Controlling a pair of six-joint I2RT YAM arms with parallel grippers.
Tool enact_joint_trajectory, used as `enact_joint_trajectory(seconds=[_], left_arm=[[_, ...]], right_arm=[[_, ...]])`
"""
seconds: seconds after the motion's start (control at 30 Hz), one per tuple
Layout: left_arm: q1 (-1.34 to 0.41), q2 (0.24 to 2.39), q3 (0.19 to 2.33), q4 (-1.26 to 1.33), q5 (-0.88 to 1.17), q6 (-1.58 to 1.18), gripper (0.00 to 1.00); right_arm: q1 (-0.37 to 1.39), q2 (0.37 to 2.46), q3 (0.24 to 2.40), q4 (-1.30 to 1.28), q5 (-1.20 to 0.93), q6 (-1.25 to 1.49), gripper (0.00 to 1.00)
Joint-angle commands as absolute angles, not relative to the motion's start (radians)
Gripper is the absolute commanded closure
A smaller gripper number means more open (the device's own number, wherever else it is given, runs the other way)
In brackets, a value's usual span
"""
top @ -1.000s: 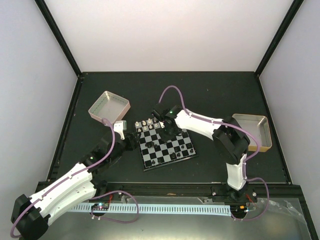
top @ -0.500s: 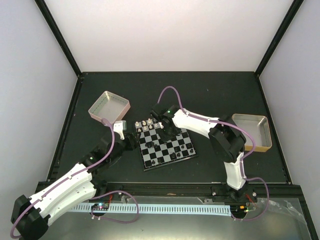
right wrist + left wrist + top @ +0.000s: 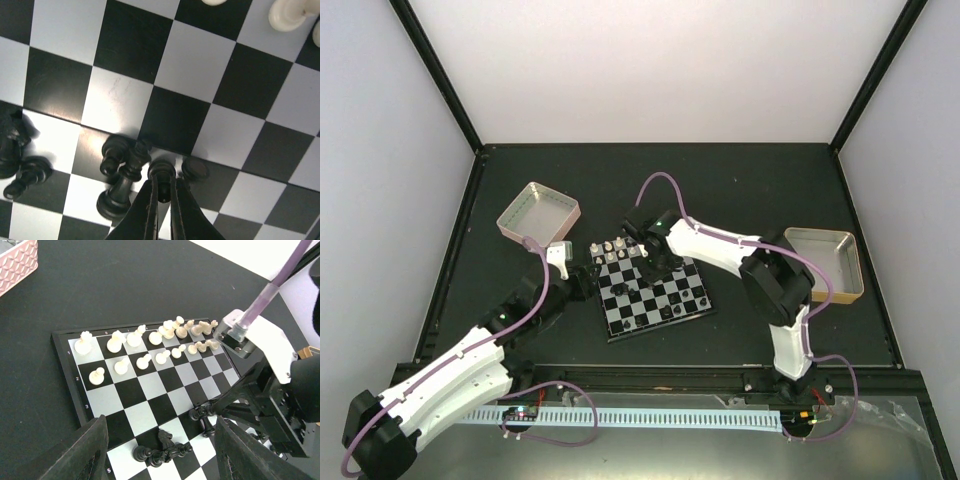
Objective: Set up the chess pieces on the board
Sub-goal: Pick up the chess piece from the chessboard, then place the chess piece on the chessboard.
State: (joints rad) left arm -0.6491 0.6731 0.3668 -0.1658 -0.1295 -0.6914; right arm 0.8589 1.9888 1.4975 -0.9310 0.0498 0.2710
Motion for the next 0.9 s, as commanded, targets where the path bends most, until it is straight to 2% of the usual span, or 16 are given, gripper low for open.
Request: enact_joint_trajectory(seconds=[0.0,0.37,0.87], left_arm=[[-0.644,0.656,0.364,-0.16,-0.136,-0.689,0.4],[-0.642,0.668,0.362,-0.146,-0.129,-0.692,0.4],[-0.643,0.666,0.363,-0.144,-0.124,-0.693,0.4]], right_arm=[[0.864,1.896,1.464,-0.926,0.059,0.284,0.99],[0.889,1.784,1.336,-0.928,-0.002,0.304,0.98],[0.928,1.816,1.301,-0.926,-0.032,0.303,0.97]])
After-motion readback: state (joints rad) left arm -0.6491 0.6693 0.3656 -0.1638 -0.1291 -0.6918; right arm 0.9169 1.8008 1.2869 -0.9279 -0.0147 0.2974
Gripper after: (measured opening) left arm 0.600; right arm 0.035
